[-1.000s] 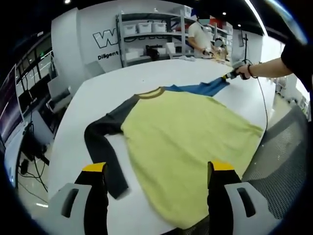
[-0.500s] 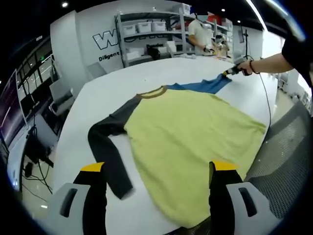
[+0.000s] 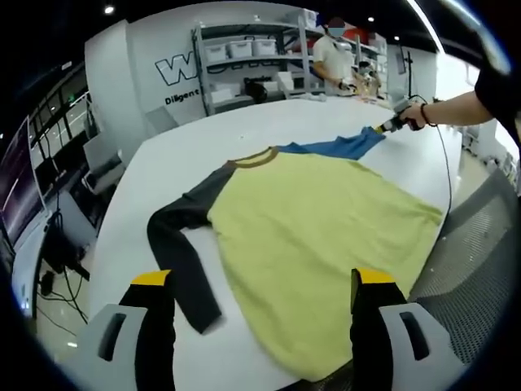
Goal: Fold the garment on the visible template until the final outline fits inside the template.
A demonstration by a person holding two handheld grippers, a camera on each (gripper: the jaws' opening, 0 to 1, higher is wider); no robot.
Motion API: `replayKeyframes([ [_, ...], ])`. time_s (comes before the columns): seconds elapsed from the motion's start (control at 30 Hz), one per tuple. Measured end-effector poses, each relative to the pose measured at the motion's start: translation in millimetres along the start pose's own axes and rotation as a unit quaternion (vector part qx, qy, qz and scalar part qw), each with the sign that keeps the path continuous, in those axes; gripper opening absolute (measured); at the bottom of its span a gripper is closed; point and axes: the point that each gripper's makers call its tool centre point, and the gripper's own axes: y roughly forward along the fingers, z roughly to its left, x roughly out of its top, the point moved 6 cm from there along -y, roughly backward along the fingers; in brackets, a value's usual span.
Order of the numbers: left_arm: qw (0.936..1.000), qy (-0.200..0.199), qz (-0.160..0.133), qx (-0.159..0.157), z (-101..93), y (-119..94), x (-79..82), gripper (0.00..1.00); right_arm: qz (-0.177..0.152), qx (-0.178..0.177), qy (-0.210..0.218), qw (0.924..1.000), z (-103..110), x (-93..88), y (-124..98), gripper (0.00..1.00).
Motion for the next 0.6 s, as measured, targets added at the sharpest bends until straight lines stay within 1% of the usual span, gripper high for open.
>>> replayKeyframes([
  [0.1, 1.0000, -0.007, 0.001, 0.001, 0.9, -0.2, -0.6, 0.85, 0.008, 0.004, 0.006, 0.9999, 0.5, -3.6, -0.2, 0.32],
  [0.17, 0.9998, -0.016, 0.010, 0.002, 1.8, 0.0, -2.7, 0.85, 0.009, 0.002, 0.004, 1.0000, 1.2, -4.5, -1.7, 0.30],
  [0.2, 0.9998, -0.016, 0.009, 0.002, 2.2, -0.1, -2.7, 0.85, 0.009, 0.003, 0.003, 0.9999, 1.6, -4.9, -2.3, 0.29],
  [0.3, 0.9998, -0.020, 0.001, 0.001, 2.3, -0.4, -0.9, 0.86, 0.007, 0.007, 0.013, 0.9999, 1.3, -5.1, -1.2, 0.22],
  [0.33, 0.9998, -0.021, 0.003, 0.001, 2.2, -0.2, -1.2, 0.86, 0.006, 0.008, 0.016, 0.9998, 2.0, -5.6, -1.2, 0.18],
  [0.4, 0.9998, -0.018, 0.002, 0.001, 1.7, -0.2, -0.9, 0.86, 0.005, 0.006, 0.022, 0.9997, 0.8, -5.4, 0.1, 0.14],
  [0.47, 0.9998, -0.019, -0.001, 0.000, 1.3, 0.0, 0.1, 0.86, 0.005, 0.002, 0.021, 0.9998, -0.3, -5.0, 0.3, 0.11],
  [0.53, 0.9998, -0.020, 0.004, -0.001, 1.3, 0.1, -1.1, 0.85, 0.006, -0.003, 0.010, 0.9999, -0.4, -5.1, -0.5, 0.06],
  [0.6, 0.9998, -0.021, 0.002, 0.002, 2.3, -0.3, -0.9, 0.85, 0.007, -0.004, 0.008, 0.9999, 1.5, -5.7, -2.4, 0.05],
])
